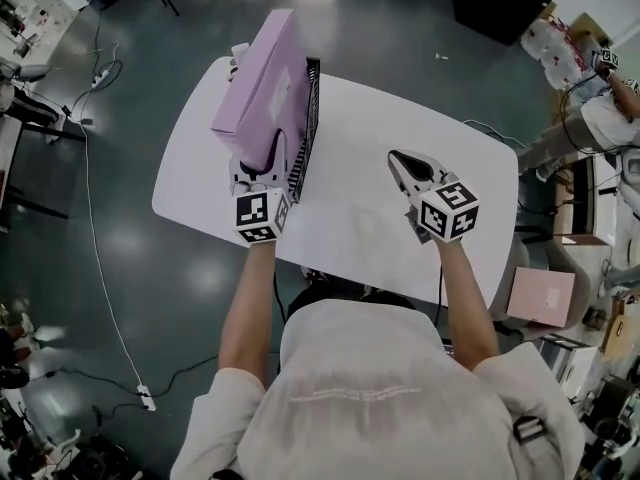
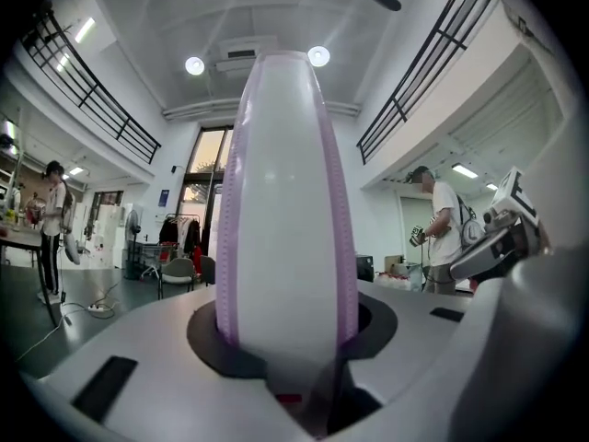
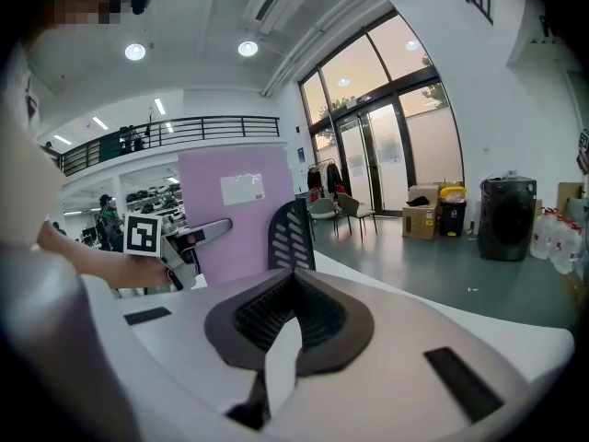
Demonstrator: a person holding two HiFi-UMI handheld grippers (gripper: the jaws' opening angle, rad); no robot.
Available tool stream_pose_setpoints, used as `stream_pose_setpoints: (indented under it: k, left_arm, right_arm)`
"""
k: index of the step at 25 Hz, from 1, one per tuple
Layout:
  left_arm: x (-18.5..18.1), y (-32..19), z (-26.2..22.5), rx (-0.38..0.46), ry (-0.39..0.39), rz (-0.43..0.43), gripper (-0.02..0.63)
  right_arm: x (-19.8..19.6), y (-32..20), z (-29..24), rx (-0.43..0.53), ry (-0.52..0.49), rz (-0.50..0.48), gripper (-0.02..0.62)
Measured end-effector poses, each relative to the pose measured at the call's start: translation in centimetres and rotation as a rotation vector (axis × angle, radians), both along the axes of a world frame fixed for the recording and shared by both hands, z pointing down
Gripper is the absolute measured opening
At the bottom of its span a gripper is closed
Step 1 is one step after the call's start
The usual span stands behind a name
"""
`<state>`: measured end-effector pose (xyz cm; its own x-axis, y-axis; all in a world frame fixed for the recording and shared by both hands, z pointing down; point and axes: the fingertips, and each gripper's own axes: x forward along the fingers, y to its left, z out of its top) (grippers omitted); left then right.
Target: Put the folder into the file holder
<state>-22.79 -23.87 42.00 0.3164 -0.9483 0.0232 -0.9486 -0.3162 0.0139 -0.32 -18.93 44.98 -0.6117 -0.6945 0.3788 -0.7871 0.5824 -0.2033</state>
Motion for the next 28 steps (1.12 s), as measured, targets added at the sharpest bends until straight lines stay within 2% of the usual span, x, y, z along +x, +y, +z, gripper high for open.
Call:
stream_pose_setpoints:
  k: [7,14,22,28]
  left_arm:
    - [1.1,-0.4,0.2,-0.029,0.001,-0.025,0.176]
    - [1.5,-0.1,0.1,-0.014,-0.023,-0.040,0.206]
    - [1.3,0.1,-0.2,0.007,0.011,-0.142,0.181]
    - [2.0,0.1,-0.4,0.015,0.004,-0.169,0.192]
  right_arm:
    - [0.1,0.1,0.9,-0.019,-0.008,0.035,0.023]
    - [0.9,0.3,1.1,-0.026,-0.011,0.063,0.024]
    - [2.3,1.1,1.6,-0.037,-0.018,0.076,0.023]
    - [3.2,1.4,1.9,-0.051,-0.033,0.082,0.023]
